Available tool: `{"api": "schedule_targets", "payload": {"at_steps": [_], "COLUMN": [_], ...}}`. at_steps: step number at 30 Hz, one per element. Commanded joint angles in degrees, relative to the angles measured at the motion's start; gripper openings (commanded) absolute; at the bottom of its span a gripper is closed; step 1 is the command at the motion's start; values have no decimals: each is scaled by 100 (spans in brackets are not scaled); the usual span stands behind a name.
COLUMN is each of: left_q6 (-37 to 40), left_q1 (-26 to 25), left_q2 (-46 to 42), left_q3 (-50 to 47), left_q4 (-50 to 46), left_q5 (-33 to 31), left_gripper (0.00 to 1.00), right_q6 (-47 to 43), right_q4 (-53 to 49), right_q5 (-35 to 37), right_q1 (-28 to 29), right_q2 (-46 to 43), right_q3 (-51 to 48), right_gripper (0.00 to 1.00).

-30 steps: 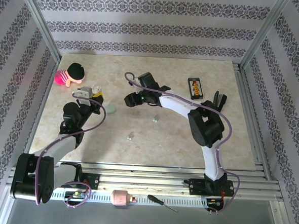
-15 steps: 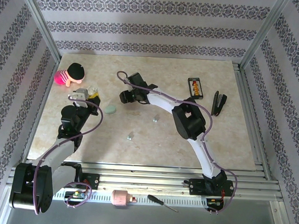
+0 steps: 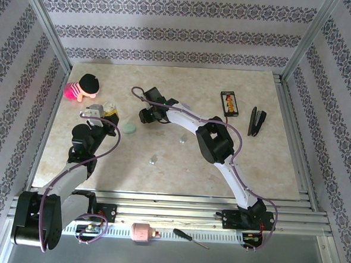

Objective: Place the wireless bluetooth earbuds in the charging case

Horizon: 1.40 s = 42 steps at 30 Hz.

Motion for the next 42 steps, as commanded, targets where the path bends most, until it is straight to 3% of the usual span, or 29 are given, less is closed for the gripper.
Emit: {"api": "schedule_targets", "payload": {"at_steps": [1, 6, 13, 21, 27, 36, 42], "left_q6": [-104, -93, -171, -173, -104, -43, 33], "left_q1": [62, 62, 62, 62, 62, -191, -413], "left_q2": [-15, 31, 118, 108, 155, 463, 809], "left_q3": [-16, -26, -67, -72, -61, -30, 36], "left_q4": [134, 157, 310, 297, 278, 736, 1171], "left_q5": [109, 132, 168, 161, 279, 558, 856], "left_gripper": [4, 4, 4, 4, 4, 4, 4], "right_q6": [-191, -443, -575, -406, -214, 185, 19], "right_q4": [-357, -512, -824, -707, -533, 246, 327], "right_q5": [224, 312, 521, 643, 677, 273, 568], "right_q1": [92, 134, 144, 144, 69, -541, -1068], "right_q2": [11, -142, -159, -391, -640, -1607, -2662], "right_q3": [-18, -207, -167, -373, -659, -2338, -3929], "right_gripper": [37, 38, 32, 23, 21, 22, 24]}}
